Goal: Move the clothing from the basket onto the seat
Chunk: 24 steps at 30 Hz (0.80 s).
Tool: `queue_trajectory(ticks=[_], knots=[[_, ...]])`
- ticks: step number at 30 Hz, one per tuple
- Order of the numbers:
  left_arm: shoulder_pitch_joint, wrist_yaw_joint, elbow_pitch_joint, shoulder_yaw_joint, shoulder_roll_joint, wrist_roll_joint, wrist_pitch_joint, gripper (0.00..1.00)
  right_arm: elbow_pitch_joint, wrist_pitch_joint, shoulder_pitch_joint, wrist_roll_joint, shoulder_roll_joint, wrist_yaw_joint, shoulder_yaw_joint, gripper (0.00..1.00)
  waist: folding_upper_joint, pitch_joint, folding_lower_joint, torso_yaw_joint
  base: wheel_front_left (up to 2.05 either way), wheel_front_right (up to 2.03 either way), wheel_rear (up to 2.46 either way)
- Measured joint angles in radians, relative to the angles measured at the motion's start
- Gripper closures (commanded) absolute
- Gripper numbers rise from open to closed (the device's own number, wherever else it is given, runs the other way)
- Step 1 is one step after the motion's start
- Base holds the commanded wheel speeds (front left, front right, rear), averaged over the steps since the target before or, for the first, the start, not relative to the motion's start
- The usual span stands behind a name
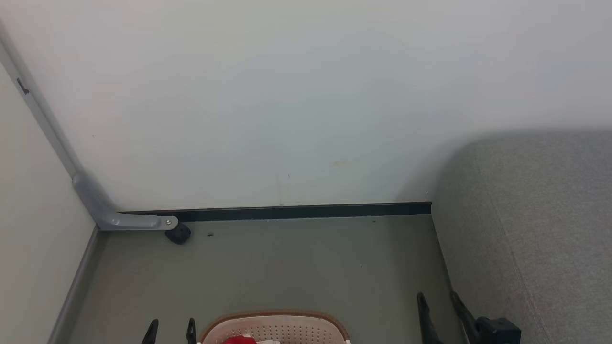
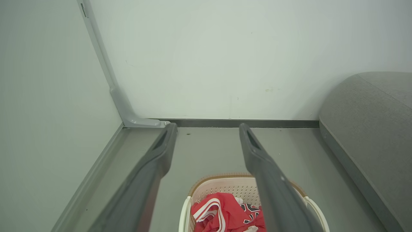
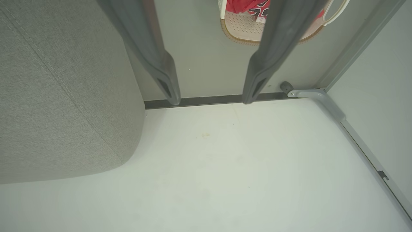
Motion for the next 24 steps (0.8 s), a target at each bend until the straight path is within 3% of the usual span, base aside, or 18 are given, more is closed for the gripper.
queue_trajectory(ticks=[24], knots=[[-0.001, -0.044, 0.026, -0.001, 0.0, -0.007, 0.0, 0.0, 0.035, 0.0, -0.002, 0.008, 0.0, -0.011, 0.027, 0.0, 0.0, 0.064, 0.0, -0.012, 0.0, 0.0, 0.0]])
